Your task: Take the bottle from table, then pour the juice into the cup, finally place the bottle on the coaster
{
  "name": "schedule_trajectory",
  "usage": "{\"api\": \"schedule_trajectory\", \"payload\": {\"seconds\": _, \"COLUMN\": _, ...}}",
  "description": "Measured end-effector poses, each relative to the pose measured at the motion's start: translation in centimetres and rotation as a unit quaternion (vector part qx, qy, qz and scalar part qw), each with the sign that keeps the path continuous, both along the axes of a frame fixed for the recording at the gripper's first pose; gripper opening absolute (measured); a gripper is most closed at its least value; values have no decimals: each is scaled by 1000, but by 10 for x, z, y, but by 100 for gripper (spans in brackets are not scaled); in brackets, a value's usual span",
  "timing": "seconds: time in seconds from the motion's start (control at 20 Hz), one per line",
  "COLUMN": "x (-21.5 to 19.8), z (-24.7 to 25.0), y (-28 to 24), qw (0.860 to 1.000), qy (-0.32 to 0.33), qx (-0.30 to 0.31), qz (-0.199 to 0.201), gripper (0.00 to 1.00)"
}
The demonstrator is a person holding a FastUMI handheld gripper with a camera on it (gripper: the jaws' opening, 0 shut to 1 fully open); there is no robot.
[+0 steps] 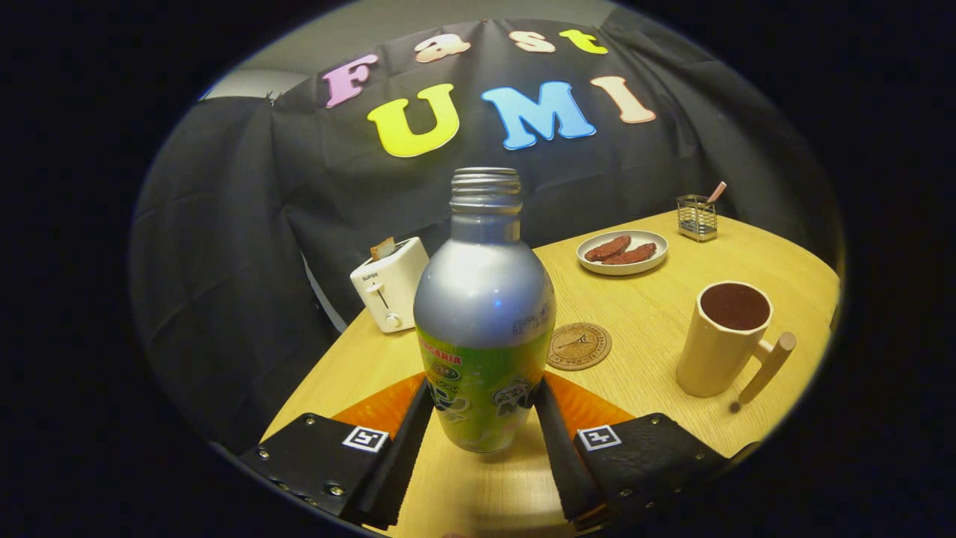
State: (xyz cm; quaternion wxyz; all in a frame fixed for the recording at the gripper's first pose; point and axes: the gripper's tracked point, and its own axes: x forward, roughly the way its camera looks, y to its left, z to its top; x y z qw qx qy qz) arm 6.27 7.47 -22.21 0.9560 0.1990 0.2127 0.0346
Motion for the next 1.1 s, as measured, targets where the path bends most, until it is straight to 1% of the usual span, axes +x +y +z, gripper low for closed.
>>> {"api": "schedule_trajectory", "payload": {"seconds": 0.35, "x": 3, "z": 12, "y": -31, "qw": 996, "qy": -12, "qx": 76, "qz": -44, "gripper": 77}}
{"api": "schedule_trajectory", "payload": {"seconds": 0.55, "x": 4, "z": 11, "y": -42, "qw": 991, "qy": -12, "qx": 116, "qz": -59, "gripper": 77}}
{"api": "schedule_trajectory", "payload": {"seconds": 0.65, "x": 3, "z": 11, "y": -47, "qw": 987, "qy": -14, "qx": 144, "qz": -70, "gripper": 77}}
{"api": "schedule_trajectory", "payload": {"seconds": 0.8, "x": 1, "z": 11, "y": -51, "qw": 977, "qy": -18, "qx": 196, "qz": -84, "gripper": 77}}
{"api": "schedule_trajectory", "payload": {"seconds": 1.0, "x": -4, "z": 3, "y": -54, "qw": 968, "qy": -5, "qx": 235, "qz": -85, "gripper": 77}}
{"api": "schedule_trajectory", "payload": {"seconds": 1.1, "x": -5, "z": -1, "y": -53, "qw": 961, "qy": 5, "qx": 264, "qz": -85, "gripper": 77}}
